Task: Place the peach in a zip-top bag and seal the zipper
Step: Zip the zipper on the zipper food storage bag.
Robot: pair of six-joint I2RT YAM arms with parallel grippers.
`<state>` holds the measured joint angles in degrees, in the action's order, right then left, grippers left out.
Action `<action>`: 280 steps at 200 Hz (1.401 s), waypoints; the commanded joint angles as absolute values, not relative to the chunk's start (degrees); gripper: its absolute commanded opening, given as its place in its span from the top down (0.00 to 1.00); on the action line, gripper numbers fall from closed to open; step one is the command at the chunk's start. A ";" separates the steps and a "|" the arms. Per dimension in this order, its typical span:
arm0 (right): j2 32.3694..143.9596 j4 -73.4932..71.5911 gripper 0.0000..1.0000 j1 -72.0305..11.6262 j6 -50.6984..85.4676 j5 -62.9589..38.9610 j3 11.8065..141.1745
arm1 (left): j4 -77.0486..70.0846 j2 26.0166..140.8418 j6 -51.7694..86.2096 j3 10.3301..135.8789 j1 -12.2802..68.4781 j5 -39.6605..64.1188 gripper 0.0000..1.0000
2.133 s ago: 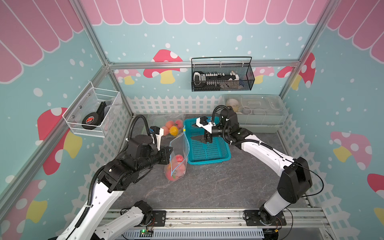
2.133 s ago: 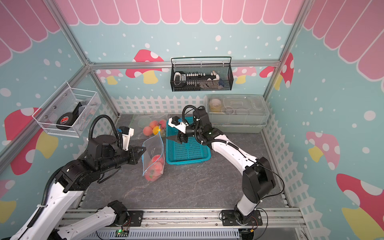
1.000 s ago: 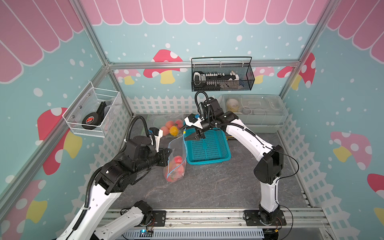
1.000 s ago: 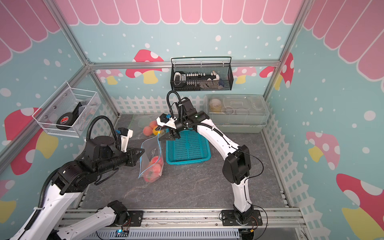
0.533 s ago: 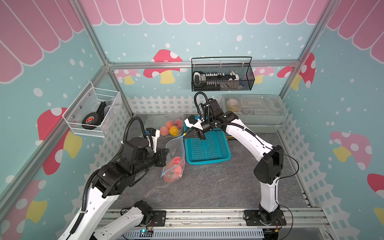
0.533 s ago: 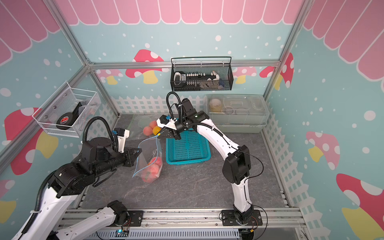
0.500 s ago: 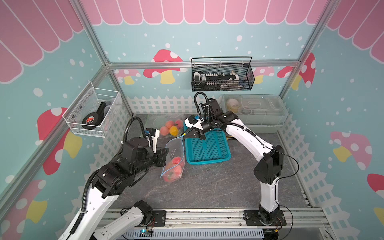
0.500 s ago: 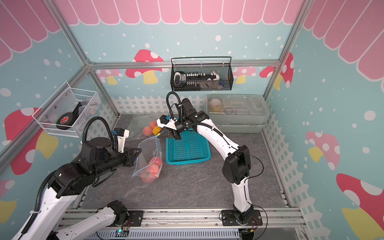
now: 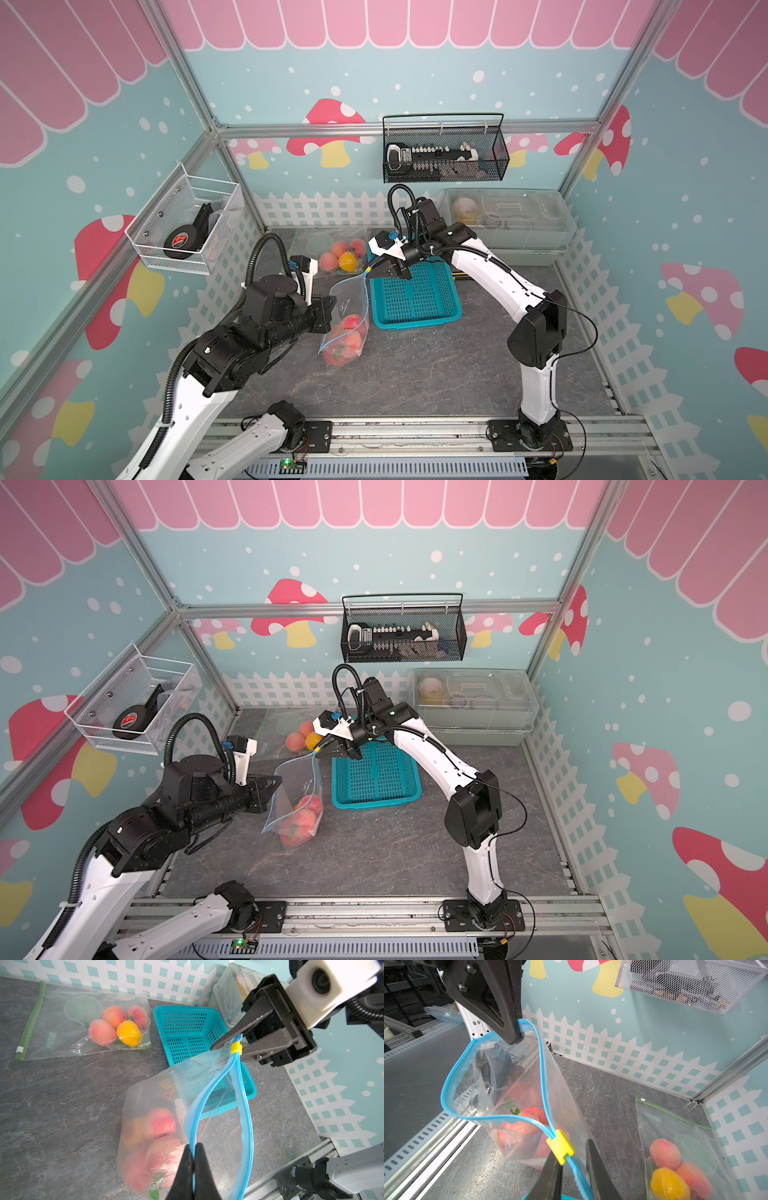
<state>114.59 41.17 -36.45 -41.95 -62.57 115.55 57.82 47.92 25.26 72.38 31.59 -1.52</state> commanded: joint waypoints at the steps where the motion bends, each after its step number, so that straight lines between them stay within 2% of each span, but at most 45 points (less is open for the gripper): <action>1: 113.47 42.36 0.78 -36.88 -43.31 -63.89 114.71 | 58.27 47.02 24.33 74.18 31.80 -2.55 1.00; 41: 113.47 42.36 0.83 -36.84 -43.14 -63.78 114.47 | 58.27 46.67 24.30 74.09 31.79 -2.82 1.00; 91: 113.18 41.47 0.83 -36.87 -42.64 -63.20 113.56 | 58.25 46.23 24.27 74.10 31.79 -2.99 1.00; 103: 112.95 41.10 0.86 -36.96 -42.22 -63.20 113.46 | 58.27 46.23 24.29 74.05 31.78 -3.01 1.00; 120: 112.52 40.39 1.00 -36.93 -41.04 -62.74 113.38 | 58.27 46.25 24.25 73.92 31.76 -3.06 1.00; 136: 111.40 39.63 1.00 -37.32 -39.45 -60.25 112.74 | 58.30 46.08 24.14 74.08 31.72 -3.66 1.00; 153: 109.27 35.77 1.00 -38.67 -35.33 -54.11 109.98 | 58.60 46.13 23.61 74.55 31.73 -4.77 0.82; 181: 105.25 31.46 1.00 -40.14 -27.49 -47.58 106.90 | 60.55 47.49 20.87 77.84 31.72 -6.60 0.63; 210: 103.60 31.28 1.00 -40.77 -19.63 -46.16 107.05 | 62.50 50.18 16.22 83.08 31.73 -8.71 0.53; 232: 102.53 32.95 1.00 -41.18 -15.98 -44.33 108.09 | 62.69 52.85 11.19 87.14 31.64 -8.68 0.49; 280: 102.41 36.80 1.00 -41.66 -13.91 -44.71 110.09 | 62.81 60.09 -0.84 93.45 31.55 0.63 0.44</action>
